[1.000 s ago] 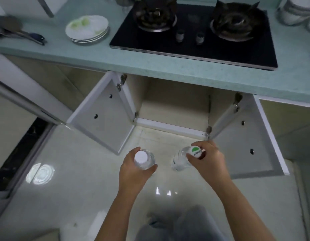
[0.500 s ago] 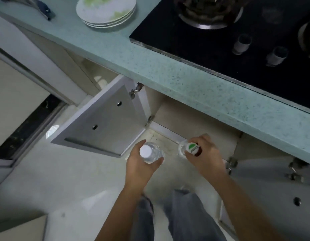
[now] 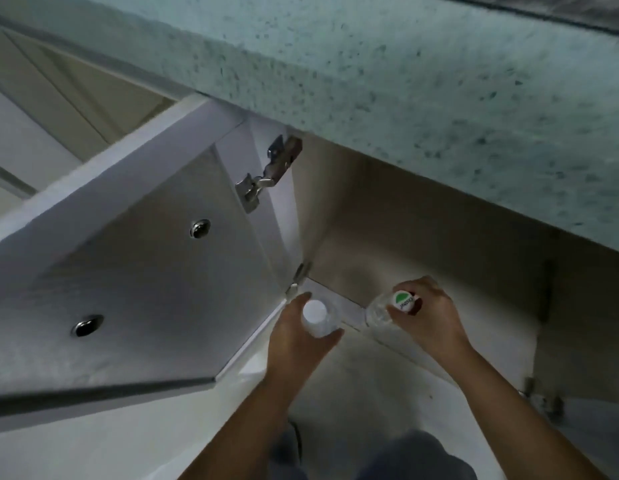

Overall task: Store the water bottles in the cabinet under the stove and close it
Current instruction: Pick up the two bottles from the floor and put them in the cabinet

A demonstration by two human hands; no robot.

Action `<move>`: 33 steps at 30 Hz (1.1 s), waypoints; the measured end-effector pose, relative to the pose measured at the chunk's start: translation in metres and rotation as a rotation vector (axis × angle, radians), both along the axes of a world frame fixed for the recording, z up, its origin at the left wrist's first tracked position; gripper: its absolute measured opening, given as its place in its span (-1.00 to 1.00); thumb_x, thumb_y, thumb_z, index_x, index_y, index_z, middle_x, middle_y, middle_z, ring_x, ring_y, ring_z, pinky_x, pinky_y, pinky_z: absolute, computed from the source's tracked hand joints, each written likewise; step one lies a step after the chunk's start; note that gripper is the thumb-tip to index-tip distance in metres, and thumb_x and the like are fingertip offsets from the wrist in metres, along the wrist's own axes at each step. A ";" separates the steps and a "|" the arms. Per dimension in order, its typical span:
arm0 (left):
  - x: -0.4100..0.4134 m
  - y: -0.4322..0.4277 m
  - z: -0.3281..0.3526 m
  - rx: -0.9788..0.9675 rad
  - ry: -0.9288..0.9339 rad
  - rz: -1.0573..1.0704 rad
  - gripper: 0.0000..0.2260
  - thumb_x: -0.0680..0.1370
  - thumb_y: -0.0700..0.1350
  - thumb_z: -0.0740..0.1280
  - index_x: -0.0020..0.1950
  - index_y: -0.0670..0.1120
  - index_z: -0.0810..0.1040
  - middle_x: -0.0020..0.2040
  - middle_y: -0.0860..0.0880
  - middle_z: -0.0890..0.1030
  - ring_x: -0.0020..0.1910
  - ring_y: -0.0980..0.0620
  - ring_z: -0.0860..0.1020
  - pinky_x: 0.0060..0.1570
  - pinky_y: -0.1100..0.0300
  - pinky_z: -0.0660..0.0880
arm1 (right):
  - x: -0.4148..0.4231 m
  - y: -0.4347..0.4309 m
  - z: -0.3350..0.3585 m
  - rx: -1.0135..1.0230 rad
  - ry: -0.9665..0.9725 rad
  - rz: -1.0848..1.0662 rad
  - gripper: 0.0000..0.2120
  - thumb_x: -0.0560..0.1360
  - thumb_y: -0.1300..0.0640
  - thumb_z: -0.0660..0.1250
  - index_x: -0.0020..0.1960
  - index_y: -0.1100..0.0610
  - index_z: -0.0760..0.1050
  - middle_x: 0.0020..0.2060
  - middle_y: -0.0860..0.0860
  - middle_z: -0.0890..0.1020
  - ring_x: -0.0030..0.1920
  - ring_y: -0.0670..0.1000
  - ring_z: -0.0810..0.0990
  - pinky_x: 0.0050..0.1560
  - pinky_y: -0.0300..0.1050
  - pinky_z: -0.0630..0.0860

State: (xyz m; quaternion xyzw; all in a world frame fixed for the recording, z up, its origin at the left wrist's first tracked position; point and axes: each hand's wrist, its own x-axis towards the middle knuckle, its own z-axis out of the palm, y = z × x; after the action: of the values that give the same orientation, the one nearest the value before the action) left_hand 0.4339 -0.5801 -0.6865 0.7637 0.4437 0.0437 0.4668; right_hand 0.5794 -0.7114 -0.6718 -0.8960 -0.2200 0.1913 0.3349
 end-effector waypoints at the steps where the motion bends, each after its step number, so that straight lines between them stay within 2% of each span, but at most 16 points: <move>1: 0.007 0.008 -0.018 0.013 -0.020 -0.035 -0.33 0.23 0.02 0.55 0.28 0.04 0.38 0.17 0.09 0.53 0.15 0.09 0.48 0.18 0.18 0.39 | 0.009 0.007 -0.017 0.027 -0.001 -0.009 -0.77 0.28 0.33 0.45 -0.08 0.20 0.56 -0.08 0.12 0.53 -0.24 0.03 0.50 -0.33 -0.55 0.35; 4: 0.029 0.030 -0.070 0.048 -0.047 -0.146 -0.41 0.26 0.00 0.54 0.23 0.01 0.41 0.04 0.14 0.47 0.05 0.16 0.45 0.05 0.29 0.36 | 0.032 0.027 -0.065 0.094 0.002 -0.042 -0.75 0.29 0.36 0.44 -0.06 0.19 0.56 -0.11 0.06 0.52 -0.21 0.02 0.51 -0.34 -0.55 0.37; 8: 0.063 0.050 -0.133 0.052 -0.048 -0.185 -0.50 0.23 0.07 0.53 0.06 0.14 0.37 0.01 0.09 0.54 0.05 0.04 0.53 0.07 0.13 0.49 | 0.064 0.047 -0.117 0.156 -0.054 -0.005 -0.77 0.29 0.34 0.45 -0.08 0.19 0.55 -0.17 0.00 0.46 -0.26 -0.08 0.49 -0.33 -0.56 0.36; 11: 0.088 0.059 -0.166 0.055 -0.083 -0.188 -0.54 0.25 0.03 0.53 0.01 0.16 0.35 -0.09 0.13 0.51 -0.04 0.07 0.51 -0.04 0.18 0.46 | 0.088 0.059 -0.147 0.197 -0.121 -0.011 -0.76 0.29 0.34 0.44 -0.07 0.17 0.56 -0.14 0.05 0.50 -0.23 -0.01 0.50 -0.33 -0.57 0.37; 16: 0.129 0.070 -0.201 0.013 -0.152 -0.158 -0.56 0.30 -0.02 0.51 0.11 -0.01 0.46 -0.10 0.08 0.51 -0.07 0.06 0.50 -0.11 0.25 0.37 | 0.118 0.078 -0.183 0.267 -0.169 -0.004 -0.73 0.29 0.34 0.42 -0.02 0.17 0.57 -0.09 0.11 0.55 -0.22 -0.04 0.50 -0.31 -0.57 0.36; 18: 0.142 0.075 -0.210 -0.007 -0.184 -0.128 -0.66 0.30 -0.04 0.51 -0.01 0.01 0.48 -0.13 0.06 0.55 -0.13 0.06 0.50 -0.14 0.23 0.37 | 0.129 0.085 -0.193 0.280 -0.170 0.013 -0.72 0.29 0.33 0.41 -0.02 0.18 0.56 -0.08 0.11 0.54 -0.25 -0.09 0.48 -0.29 -0.56 0.36; 20: 0.151 0.080 -0.216 -0.027 -0.207 -0.116 -0.73 0.31 -0.06 0.50 -0.16 0.07 0.43 -0.21 0.09 0.54 -0.21 0.09 0.51 -0.17 0.21 0.38 | 0.139 0.091 -0.203 0.302 -0.156 0.001 -0.71 0.28 0.36 0.41 -0.01 0.19 0.55 -0.08 0.12 0.53 -0.22 -0.06 0.48 -0.28 -0.54 0.36; 23: 0.165 0.085 -0.220 -0.035 -0.240 -0.111 -0.68 0.31 -0.07 0.52 -0.05 0.00 0.45 -0.16 0.08 0.51 -0.15 0.07 0.50 -0.14 0.18 0.41 | 0.150 0.104 -0.213 0.301 -0.161 -0.038 -0.69 0.29 0.34 0.41 0.03 0.20 0.53 -0.08 0.08 0.51 -0.13 -0.01 0.49 -0.21 -0.41 0.40; 25: 0.170 0.086 -0.221 -0.019 -0.252 -0.107 -0.71 0.30 -0.06 0.52 -0.14 0.03 0.43 -0.22 0.12 0.50 -0.16 0.07 0.49 -0.16 0.19 0.40 | 0.157 0.114 -0.216 0.276 -0.182 -0.047 -0.67 0.31 0.30 0.42 0.06 0.18 0.52 -0.08 0.04 0.50 -0.11 -0.01 0.50 -0.10 -0.24 0.40; 26: 0.172 0.087 -0.222 -0.013 -0.254 -0.100 -0.70 0.30 -0.06 0.52 -0.17 0.04 0.41 -0.24 0.14 0.49 -0.17 0.07 0.49 -0.17 0.18 0.39 | 0.161 0.120 -0.217 0.275 -0.187 -0.044 -0.67 0.31 0.28 0.42 0.07 0.16 0.52 -0.08 0.03 0.49 -0.11 -0.01 0.50 -0.07 -0.22 0.40; 30: 0.175 0.097 -0.226 -0.027 -0.299 0.031 -0.59 0.25 -0.09 0.55 0.00 -0.07 0.46 -0.10 -0.01 0.56 -0.13 0.02 0.51 -0.20 0.17 0.40 | 0.172 0.140 -0.218 0.323 -0.177 0.003 -0.68 0.32 0.29 0.41 0.07 0.17 0.51 -0.08 0.04 0.50 -0.10 0.01 0.51 -0.04 -0.17 0.43; 33: 0.180 0.105 -0.225 0.000 -0.300 0.069 -0.55 0.24 -0.07 0.56 0.04 -0.11 0.49 -0.10 -0.02 0.56 -0.13 0.00 0.51 -0.20 0.18 0.39 | 0.177 0.153 -0.217 0.354 -0.148 -0.002 -0.68 0.32 0.30 0.42 0.06 0.20 0.51 -0.09 0.07 0.54 -0.11 0.01 0.52 -0.03 -0.14 0.45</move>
State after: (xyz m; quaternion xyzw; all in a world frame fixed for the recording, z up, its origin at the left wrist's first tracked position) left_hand 0.6142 -0.4749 -0.9116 0.7330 0.3949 0.1735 0.5260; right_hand 0.7561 -0.5579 -0.8893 -0.8350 -0.2733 0.0828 0.4703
